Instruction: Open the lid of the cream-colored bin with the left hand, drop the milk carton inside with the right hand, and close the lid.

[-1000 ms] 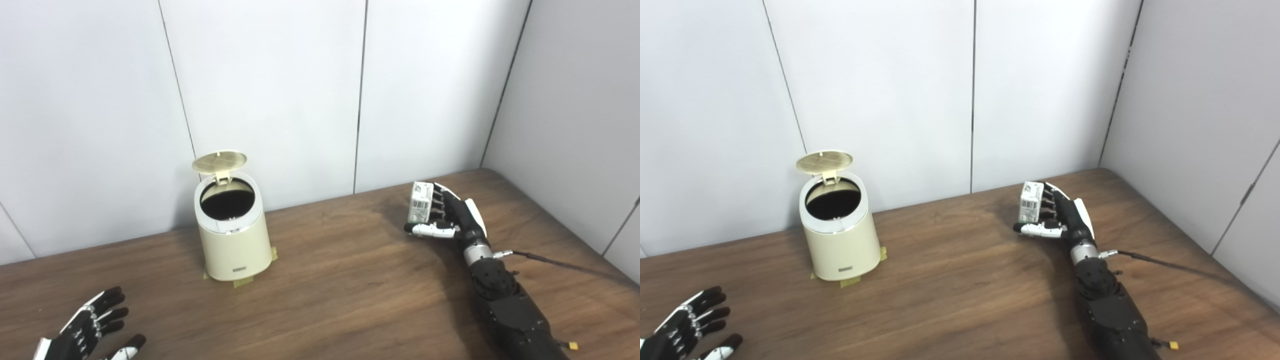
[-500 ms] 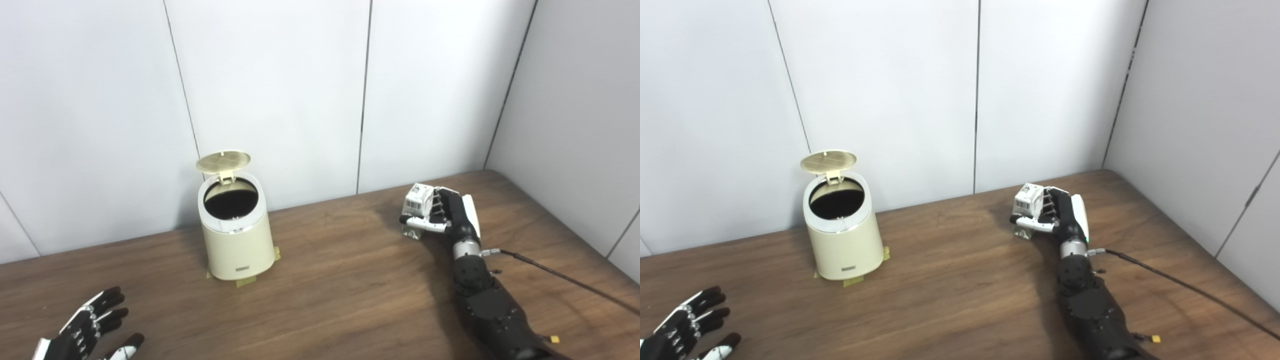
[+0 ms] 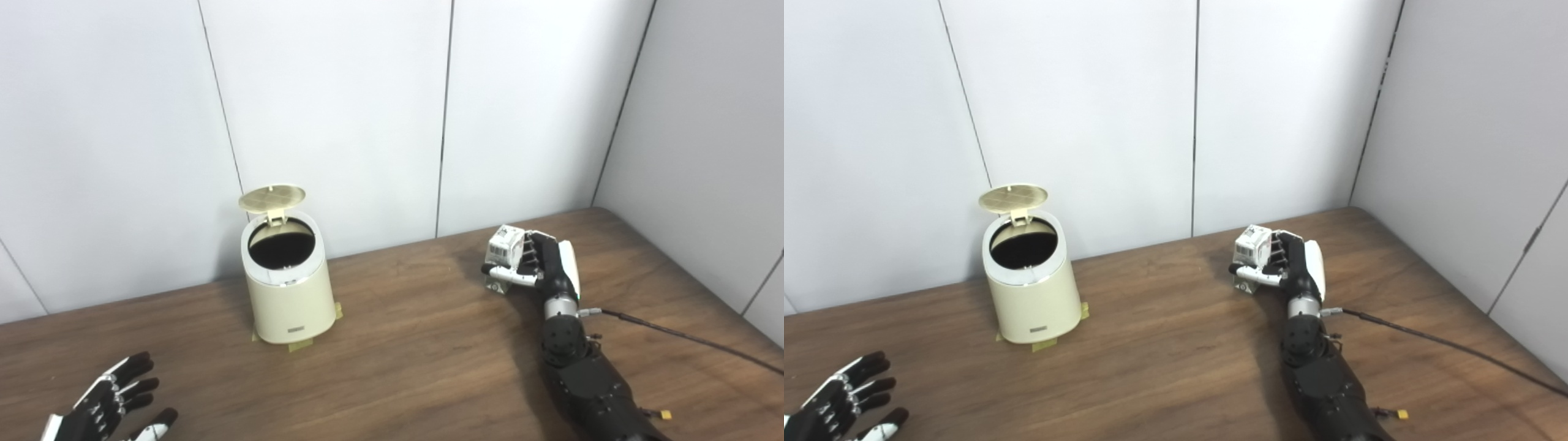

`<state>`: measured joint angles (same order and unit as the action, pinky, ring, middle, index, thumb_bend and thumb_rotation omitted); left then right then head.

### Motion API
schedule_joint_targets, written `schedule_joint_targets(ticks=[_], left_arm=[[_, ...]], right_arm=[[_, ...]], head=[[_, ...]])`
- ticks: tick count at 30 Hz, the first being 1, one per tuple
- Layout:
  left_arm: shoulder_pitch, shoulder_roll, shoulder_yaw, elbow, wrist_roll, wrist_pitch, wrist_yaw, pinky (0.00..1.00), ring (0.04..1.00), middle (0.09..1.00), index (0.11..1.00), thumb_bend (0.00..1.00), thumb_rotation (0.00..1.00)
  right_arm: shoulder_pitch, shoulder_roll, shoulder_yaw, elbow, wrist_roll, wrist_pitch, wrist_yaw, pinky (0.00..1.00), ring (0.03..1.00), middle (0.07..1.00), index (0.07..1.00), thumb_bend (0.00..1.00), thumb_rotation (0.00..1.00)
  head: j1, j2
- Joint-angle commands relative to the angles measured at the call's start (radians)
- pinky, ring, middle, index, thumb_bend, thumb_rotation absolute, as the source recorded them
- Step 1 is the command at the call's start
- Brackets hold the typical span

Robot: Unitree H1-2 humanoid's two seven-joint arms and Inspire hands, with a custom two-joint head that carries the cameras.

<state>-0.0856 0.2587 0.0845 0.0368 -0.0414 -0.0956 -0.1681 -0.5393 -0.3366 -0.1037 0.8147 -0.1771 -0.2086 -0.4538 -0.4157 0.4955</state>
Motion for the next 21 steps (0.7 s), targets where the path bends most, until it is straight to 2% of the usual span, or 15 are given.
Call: schedule_joint_targets(ticks=[1,11,15,21], left_arm=[[-0.036,0.009,0.000,-0.018,-0.005,-0.027,0.001,0.75,0.774,0.835,0.822,0.59,0.00],[-0.039,0.002,-0.010,0.001,0.019,-0.040,0.012,0.69,0.764,0.825,0.812,0.61,0.00],[-0.045,-0.004,-0.013,0.018,0.018,-0.048,0.014,0.67,0.759,0.825,0.811,0.61,0.00],[-0.051,-0.010,-0.022,0.040,0.040,-0.059,0.025,0.69,0.763,0.824,0.813,0.63,0.00]], right_arm=[[-0.025,-0.009,0.004,-0.053,-0.016,-0.012,-0.003,0.37,0.401,0.495,0.526,0.51,0.00],[-0.024,-0.003,0.005,-0.293,-0.020,0.042,0.068,0.37,0.406,0.483,0.526,0.52,0.00],[-0.033,0.016,0.002,-0.387,-0.002,0.090,0.110,0.36,0.407,0.479,0.533,0.52,0.00],[-0.045,0.041,0.006,-0.447,0.000,0.096,0.139,0.34,0.399,0.486,0.534,0.51,0.00]], head=[[-0.001,0.001],[0.020,-0.003],[0.035,-0.005],[0.069,-0.011]])
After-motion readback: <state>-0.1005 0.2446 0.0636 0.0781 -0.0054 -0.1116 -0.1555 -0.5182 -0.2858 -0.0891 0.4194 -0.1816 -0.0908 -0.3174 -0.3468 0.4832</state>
